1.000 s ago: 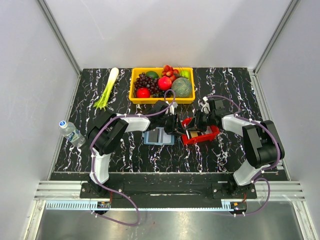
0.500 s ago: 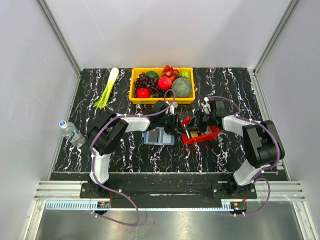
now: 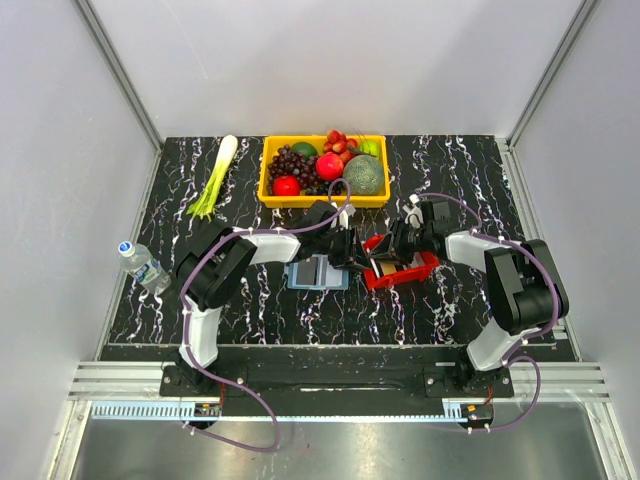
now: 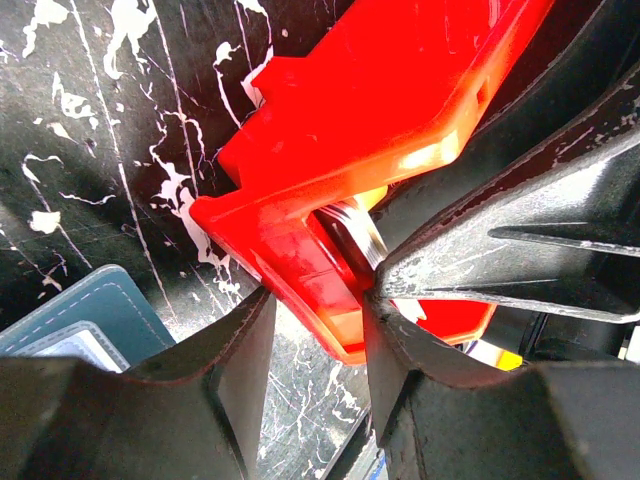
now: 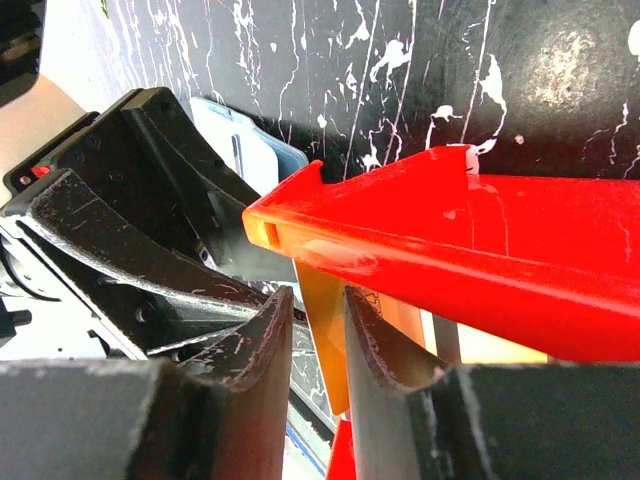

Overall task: Put the credit cards into the card holder
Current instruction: Pick up the credit card from the storage box.

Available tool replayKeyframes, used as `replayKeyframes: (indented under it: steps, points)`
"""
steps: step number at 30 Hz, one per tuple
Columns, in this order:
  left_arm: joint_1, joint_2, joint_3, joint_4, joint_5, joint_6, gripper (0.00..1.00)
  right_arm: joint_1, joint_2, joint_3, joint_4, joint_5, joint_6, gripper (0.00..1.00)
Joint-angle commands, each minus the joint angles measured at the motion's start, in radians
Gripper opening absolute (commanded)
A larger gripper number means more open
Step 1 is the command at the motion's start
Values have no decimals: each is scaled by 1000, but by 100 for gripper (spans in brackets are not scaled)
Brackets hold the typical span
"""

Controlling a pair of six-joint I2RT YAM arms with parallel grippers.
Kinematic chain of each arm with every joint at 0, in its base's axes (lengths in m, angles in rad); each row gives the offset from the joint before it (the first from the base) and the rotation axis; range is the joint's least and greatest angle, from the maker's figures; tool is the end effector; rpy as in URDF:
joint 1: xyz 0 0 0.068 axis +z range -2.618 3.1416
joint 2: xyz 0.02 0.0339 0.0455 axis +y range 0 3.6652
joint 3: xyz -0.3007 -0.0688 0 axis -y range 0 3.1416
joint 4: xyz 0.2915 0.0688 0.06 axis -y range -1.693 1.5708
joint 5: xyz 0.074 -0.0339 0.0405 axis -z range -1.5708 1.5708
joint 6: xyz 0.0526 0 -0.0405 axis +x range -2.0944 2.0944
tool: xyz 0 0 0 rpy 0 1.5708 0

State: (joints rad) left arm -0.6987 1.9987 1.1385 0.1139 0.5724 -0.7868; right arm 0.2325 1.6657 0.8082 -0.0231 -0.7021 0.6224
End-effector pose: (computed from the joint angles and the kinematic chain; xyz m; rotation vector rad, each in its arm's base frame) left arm 0.3394 -0.3223 0.1250 0.2186 2.5981 -1.3254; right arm 0.3398 0.1154 0.1436 0.1635 2.5483 1.2210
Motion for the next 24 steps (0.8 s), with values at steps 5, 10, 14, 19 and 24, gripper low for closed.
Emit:
replayKeyframes:
  steps: [5, 10, 14, 19, 24]
  points:
    - [-12, 14, 20, 52, -42, 15, 43, 11, 16, -20, 75, -119, 68, 28]
    - [-12, 12, 21, 52, -40, 15, 43, 11, 26, -23, 63, -109, 59, 17]
    - [-13, 15, 21, 52, -42, 14, 43, 11, 19, -23, 54, -99, 51, 14]
    - [-13, 12, 18, 53, -40, 14, 43, 2, -20, -15, 31, -42, 39, 11]
    - [-13, 8, 15, 56, -43, 14, 43, 1, -75, 23, -99, 85, -25, 10]
